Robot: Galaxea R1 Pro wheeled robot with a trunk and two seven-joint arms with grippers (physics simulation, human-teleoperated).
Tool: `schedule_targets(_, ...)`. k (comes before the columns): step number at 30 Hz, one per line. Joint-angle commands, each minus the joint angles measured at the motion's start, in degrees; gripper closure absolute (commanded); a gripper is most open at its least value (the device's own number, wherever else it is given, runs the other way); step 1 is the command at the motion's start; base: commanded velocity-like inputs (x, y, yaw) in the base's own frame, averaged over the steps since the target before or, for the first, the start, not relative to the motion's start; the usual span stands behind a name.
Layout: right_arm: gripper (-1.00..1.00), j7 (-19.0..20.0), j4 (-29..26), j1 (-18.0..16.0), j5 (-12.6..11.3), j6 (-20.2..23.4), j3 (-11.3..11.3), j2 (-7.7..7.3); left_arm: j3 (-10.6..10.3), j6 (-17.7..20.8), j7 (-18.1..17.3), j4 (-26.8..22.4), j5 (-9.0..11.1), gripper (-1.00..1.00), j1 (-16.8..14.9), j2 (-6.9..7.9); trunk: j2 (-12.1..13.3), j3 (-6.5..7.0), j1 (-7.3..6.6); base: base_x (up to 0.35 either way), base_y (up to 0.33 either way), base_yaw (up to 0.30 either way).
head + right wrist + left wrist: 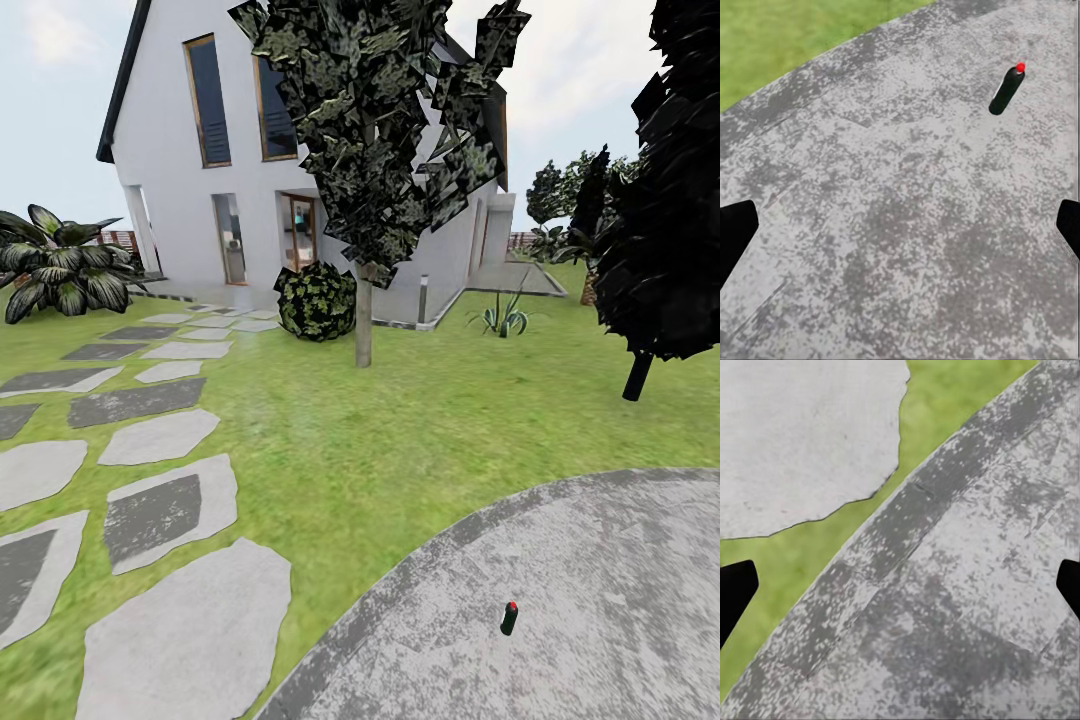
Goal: In the garden, pick up the pesticide atomizer on the floor and spray pesticide onto both trees until each tree trunk is fully covered.
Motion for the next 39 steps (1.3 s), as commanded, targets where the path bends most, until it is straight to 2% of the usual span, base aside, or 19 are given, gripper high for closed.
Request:
schedule_targets(1, -1.00, -0.05, -0.02, -0.04, 0.09, -0.16, 0.02, -0.18, 0.24, -0.22, -0.04, 0.07, 0.66, -1.00, -0.11, 0.11, -0.03, -0.06, 0.00, 0.000, 0.000, 0.000)
schedule_targets(2, -1.00, -0.14, -0.04, -0.04, 0.11, -0.19, -0.03, -0.65, 0.67, -0.26, -0.09, 0.14, 1.48, -1.00, 0.08, 0.46, -0.03, -0.06, 0.00, 0.000, 0.000, 0.000)
schedule_targets(3, -1.00, -0.24, 0.05, -0.04, 0.09, -0.22, -0.06, -2.06, 1.21, -0.30, -0.15, 0.20, 2.35, -1.00, 0.36, 1.51, -0.03, -0.06, 0.00, 0.000, 0.000, 0.000)
schedule_targets(7, -1.00, -0.31, 0.31, -0.02, 0.08, -0.24, -0.07, -2.95, 1.75, -0.32, -0.10, 0.21, 2.74, -1.00, 0.45, 2.12, -0.03, -0.06, 0.00, 0.000, -0.008, 0.000)
schedule_targets(34, -1.00, -0.32, 0.56, -0.04, -0.01, -0.34, 0.22, -2.76, 2.15, -0.33, 0.03, 0.31, 2.75, -1.00, -0.05, 2.19, -0.03, -0.06, 0.00, 0.000, -0.251, 0.000)
schedule_targets(36, -1.00, -0.30, 0.56, -0.03, 0.01, -0.78, 0.17, -2.75, 2.15, -0.33, 0.20, 0.31, 2.71, -1.00, -0.05, 2.19, -0.03, -0.06, 0.00, 0.000, -0.275, 0.000)
schedule_targets(39, -1.00, -0.28, 1.38, -0.04, 0.11, -3.93, 0.12, -2.81, 2.15, -0.33, 0.48, 0.31, 2.67, -1.00, -0.06, 2.19, -0.03, -0.06, 0.00, 0.000, -0.275, 0.000)
